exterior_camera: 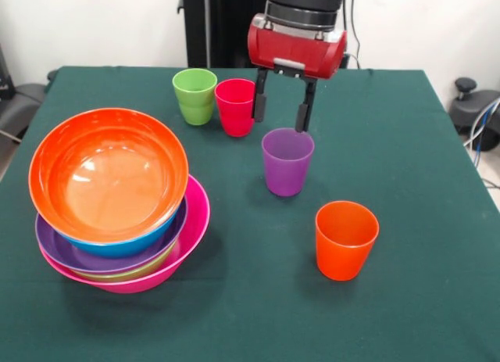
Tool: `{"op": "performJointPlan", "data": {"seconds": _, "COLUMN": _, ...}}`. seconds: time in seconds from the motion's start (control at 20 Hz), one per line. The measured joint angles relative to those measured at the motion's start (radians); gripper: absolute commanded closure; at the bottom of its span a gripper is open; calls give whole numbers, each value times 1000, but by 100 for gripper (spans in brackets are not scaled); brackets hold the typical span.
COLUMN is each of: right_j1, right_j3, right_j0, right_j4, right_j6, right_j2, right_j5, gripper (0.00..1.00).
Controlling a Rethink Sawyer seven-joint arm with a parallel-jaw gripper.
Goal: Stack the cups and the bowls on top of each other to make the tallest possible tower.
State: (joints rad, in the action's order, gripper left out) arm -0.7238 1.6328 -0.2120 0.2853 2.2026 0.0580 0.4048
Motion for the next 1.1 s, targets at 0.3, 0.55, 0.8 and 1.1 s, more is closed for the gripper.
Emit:
{"op": "performJointPlan", "data": {"seconds": 0.3, "right_j1": 32, "right_j3": 0, "right_j0": 0, "right_j4": 0, "right_j6": 0, "right_j2": -6, "right_j5": 0, "gripper": 0}}
{"op": "performJointPlan", "data": {"seconds": 0.55, "right_j1": 57, "right_j3": 0, "right_j0": 0, "right_j4": 0, "right_j6": 0, "right_j2": -16, "right_j5": -2, "gripper": 0}}
{"op": "performJointPlan", "data": {"seconds": 0.8, "right_j1": 85, "right_j3": 0, "right_j0": 1, "right_j4": 0, "right_j6": 0, "right_j2": -32, "right_j5": -11, "gripper": 0}}
{"op": "performJointPlan", "data": {"seconds": 1.1, "right_j1": 133, "right_j3": -1, "right_j0": 2, "right_j4": 0, "right_j6": 0, "right_j2": -57, "right_j5": -27, "gripper": 0}}
